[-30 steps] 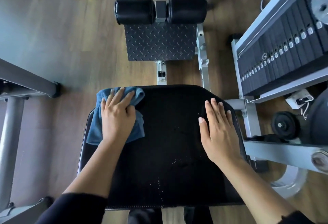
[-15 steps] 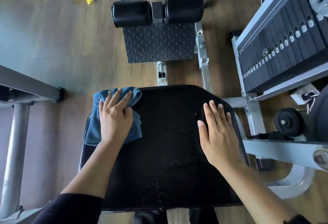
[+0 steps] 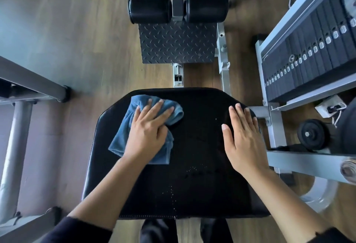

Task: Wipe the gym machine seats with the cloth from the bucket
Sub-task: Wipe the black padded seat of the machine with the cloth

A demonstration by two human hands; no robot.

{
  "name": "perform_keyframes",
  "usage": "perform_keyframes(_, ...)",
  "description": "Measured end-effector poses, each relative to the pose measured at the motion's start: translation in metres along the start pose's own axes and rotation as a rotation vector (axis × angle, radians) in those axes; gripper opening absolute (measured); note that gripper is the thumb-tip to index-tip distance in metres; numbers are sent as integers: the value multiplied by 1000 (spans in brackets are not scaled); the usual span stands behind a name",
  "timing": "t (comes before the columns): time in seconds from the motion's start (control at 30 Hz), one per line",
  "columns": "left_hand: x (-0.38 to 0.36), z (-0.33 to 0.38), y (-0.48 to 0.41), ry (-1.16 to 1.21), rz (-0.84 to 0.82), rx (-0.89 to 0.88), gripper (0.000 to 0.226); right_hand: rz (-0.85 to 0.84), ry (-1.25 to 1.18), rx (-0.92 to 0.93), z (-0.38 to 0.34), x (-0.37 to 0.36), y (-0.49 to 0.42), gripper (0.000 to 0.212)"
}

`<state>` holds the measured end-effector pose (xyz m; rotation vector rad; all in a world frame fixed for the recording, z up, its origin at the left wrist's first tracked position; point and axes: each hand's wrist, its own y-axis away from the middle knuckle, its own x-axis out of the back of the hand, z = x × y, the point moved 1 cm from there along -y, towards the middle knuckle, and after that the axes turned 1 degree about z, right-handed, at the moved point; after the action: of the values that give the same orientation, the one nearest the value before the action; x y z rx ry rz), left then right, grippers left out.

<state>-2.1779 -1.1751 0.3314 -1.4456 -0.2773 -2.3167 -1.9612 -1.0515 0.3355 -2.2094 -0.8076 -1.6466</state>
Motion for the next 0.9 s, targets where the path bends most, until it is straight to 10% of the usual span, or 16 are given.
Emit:
perform_keyframes(0.27,-5,6,-30,-33,134,338,50,13,-2,12,22,0,13,61)
perform_keyframes(0.47,-15,36,8,17,-46,-116,50,32,-16,-10,23,1,13,61)
perform_keyframes(0.7,-22,38,-35,-42,93,218,50,54,-31,33,27,1,19,57)
perform_keyframes(0.9,-16,34,1,-8,-60,-149,50,49,-45,25,28,5,18,59)
